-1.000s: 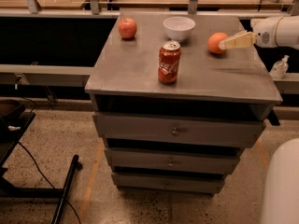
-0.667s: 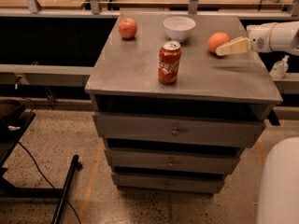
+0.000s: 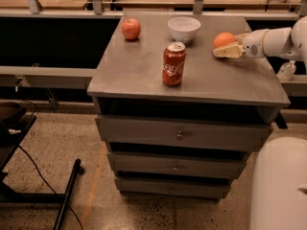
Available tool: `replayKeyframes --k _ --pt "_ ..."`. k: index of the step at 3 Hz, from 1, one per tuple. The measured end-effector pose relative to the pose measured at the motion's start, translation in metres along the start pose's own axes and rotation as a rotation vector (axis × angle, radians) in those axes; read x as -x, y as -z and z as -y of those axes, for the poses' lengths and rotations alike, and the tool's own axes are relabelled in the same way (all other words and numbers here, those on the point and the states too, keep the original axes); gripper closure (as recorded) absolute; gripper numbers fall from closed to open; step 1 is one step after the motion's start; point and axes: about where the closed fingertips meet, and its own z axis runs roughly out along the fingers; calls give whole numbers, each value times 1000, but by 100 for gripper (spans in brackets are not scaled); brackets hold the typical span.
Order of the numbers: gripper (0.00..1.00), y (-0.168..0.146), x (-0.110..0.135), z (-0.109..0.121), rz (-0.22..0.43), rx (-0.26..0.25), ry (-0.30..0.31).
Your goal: Move orange near coke can
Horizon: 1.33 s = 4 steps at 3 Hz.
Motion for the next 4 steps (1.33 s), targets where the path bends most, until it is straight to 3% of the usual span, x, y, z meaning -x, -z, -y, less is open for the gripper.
replayKeyframes --k 2,3,4 --pt "95 19 19 -30 105 141 33" --pt "100 40 14 -51 34 202 81" --pt "100 38 13 -56 24 217 81"
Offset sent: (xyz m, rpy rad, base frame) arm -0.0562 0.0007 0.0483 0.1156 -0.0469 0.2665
